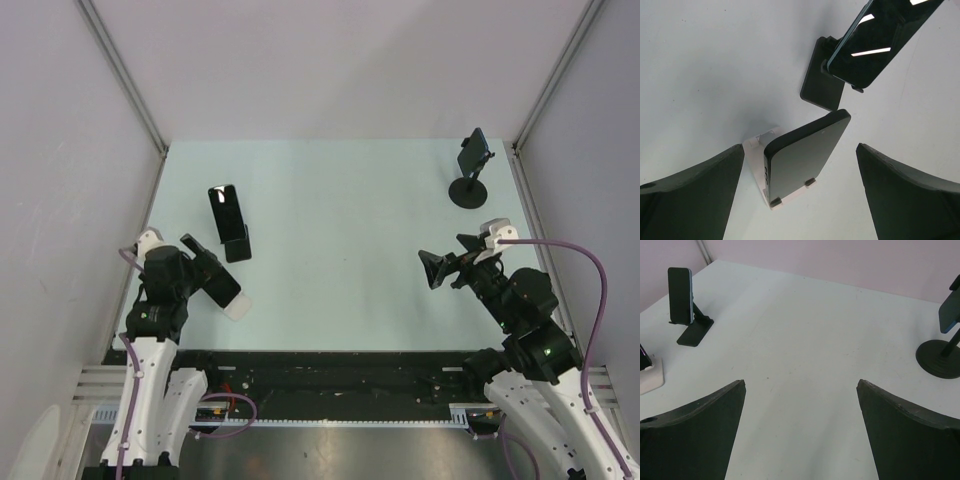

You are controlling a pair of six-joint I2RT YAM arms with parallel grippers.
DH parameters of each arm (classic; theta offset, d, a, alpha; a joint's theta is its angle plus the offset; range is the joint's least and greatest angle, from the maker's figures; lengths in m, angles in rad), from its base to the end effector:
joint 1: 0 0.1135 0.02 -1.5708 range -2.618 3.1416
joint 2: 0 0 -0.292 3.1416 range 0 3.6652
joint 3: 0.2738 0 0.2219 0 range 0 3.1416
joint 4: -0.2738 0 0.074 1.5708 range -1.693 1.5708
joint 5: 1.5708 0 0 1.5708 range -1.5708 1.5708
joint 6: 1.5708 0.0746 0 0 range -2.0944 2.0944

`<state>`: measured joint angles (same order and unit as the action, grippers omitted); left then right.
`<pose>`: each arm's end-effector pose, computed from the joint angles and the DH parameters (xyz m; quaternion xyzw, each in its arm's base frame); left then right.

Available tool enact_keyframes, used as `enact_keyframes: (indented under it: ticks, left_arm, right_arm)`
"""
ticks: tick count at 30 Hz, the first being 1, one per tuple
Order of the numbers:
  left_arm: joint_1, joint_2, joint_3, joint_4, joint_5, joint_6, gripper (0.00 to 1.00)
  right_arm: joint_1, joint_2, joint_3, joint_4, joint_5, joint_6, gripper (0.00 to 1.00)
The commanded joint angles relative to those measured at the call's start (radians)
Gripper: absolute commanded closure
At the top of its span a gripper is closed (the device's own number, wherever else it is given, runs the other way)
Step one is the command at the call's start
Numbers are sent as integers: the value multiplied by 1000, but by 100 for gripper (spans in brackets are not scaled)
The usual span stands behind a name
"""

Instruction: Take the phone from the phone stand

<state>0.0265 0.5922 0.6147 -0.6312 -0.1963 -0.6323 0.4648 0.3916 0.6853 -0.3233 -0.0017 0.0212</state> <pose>0.1103 0.0175 0.2571 -0.3283 0.8201 -0.0544 0.4654 0.0766 0.0386 0.3398 -0.1584 0.6998 0.1682 0.6760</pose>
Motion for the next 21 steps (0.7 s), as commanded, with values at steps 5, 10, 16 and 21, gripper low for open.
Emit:
enact_keyframes:
  ticks: [5,10,16,21]
  left_arm:
    - [9,21,68,28,29,65,1]
    - [15,18,72,50,75,239,12]
    - [62,35,49,108,228,315,13]
    - [90,66,45,128,311,322,14]
  right_arm:
    - [14,-13,-6,33,0,-18,0]
    - [20,-17,-6,32,0,-20,0]
    - [29,-16,-6,33,-3,-20,0]
    - [37,-26,-7,24,0,-46,0]
